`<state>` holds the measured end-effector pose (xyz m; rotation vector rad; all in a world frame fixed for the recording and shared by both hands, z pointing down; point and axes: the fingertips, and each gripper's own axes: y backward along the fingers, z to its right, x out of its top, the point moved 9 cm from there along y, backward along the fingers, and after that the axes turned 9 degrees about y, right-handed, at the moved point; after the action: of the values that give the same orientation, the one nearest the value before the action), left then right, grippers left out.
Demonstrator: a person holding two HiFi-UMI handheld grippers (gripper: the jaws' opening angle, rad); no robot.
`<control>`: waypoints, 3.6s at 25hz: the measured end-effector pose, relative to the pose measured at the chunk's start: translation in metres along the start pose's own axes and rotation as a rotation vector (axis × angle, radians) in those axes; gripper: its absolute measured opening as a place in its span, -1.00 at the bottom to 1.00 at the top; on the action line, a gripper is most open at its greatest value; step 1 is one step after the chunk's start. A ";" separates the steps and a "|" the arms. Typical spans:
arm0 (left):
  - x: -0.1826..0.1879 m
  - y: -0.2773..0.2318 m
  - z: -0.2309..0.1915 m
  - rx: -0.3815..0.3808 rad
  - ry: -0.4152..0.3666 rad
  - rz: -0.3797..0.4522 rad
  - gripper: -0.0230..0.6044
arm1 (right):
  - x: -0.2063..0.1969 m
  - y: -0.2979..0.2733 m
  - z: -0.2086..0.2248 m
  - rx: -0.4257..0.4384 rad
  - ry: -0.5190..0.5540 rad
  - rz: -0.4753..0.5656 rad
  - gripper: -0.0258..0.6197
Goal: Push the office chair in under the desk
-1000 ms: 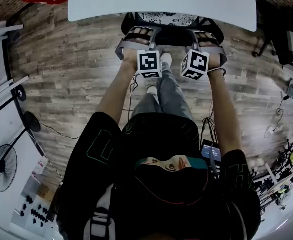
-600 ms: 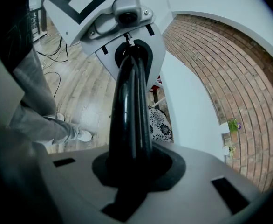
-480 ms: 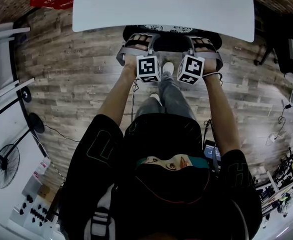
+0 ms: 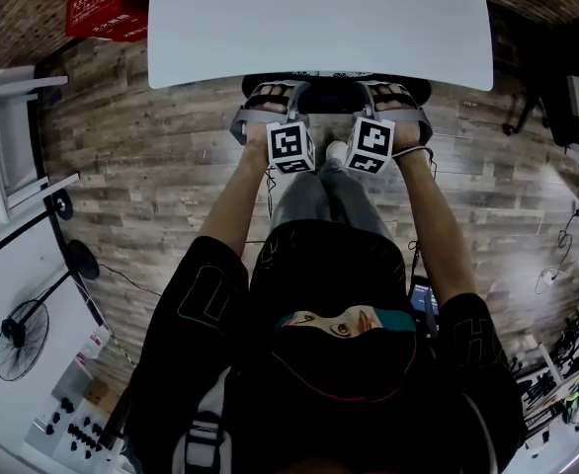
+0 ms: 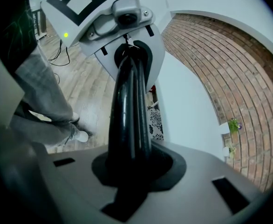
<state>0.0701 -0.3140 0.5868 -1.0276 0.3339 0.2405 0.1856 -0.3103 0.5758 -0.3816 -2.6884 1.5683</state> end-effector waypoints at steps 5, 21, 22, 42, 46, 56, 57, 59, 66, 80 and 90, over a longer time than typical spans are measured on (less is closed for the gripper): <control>0.000 -0.002 -0.001 0.009 0.004 0.010 -0.66 | -0.001 -0.001 0.001 0.009 0.010 0.000 -0.76; 0.003 -0.006 -0.006 0.028 -0.027 -0.019 -0.67 | -0.006 -0.002 0.008 0.009 -0.032 -0.012 -0.73; 0.002 -0.006 -0.007 0.027 -0.031 -0.019 -0.67 | -0.006 -0.002 0.008 0.007 -0.036 -0.012 -0.72; -0.022 -0.006 -0.023 0.008 0.015 -0.105 -0.54 | 0.011 -0.009 0.016 0.009 -0.135 -0.031 -0.43; -0.021 -0.001 -0.021 0.023 0.028 -0.121 -0.50 | 0.011 0.000 0.015 0.018 -0.146 -0.013 -0.39; -0.020 0.025 -0.025 -0.095 0.009 -0.125 -0.33 | 0.001 0.034 0.022 0.141 -0.201 0.089 -0.35; -0.020 0.027 -0.026 -0.114 0.003 -0.121 -0.33 | 0.000 0.037 0.024 0.164 -0.216 0.093 -0.35; -0.017 0.032 -0.027 -0.143 -0.040 -0.107 -0.33 | -0.001 0.045 0.030 0.209 -0.254 0.108 -0.37; 0.002 0.057 -0.039 -0.216 -0.096 0.003 -0.30 | -0.002 0.073 0.058 0.238 -0.348 0.222 -0.58; 0.073 0.092 -0.163 -0.006 0.294 0.428 -0.90 | -0.031 0.109 0.185 -0.129 -0.654 0.387 -0.71; 0.108 0.134 -0.262 0.299 0.586 0.617 -0.90 | -0.039 0.151 0.264 -0.405 -0.791 0.507 -0.90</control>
<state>0.0816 -0.4702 0.3146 -0.6569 1.1890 0.4255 0.2212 -0.4738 0.3188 -0.5830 -3.7956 1.4741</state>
